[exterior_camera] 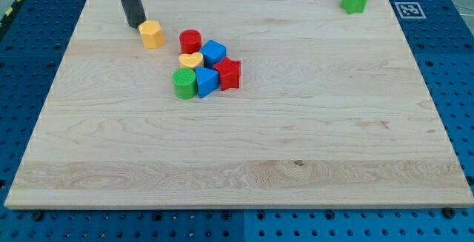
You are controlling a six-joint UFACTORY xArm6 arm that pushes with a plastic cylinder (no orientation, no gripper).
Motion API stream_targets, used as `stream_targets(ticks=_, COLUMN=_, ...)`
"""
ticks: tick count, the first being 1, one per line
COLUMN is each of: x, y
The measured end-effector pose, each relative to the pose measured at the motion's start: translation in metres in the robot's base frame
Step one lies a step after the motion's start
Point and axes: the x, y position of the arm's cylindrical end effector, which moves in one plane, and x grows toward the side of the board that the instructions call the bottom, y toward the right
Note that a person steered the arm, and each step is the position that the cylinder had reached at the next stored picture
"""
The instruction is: Place hexagon to the left of red circle
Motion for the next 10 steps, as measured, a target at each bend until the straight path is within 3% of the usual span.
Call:
stream_targets(ticks=2, x=0.033, y=0.028)
stream_targets(ticks=10, x=0.052, y=0.023)
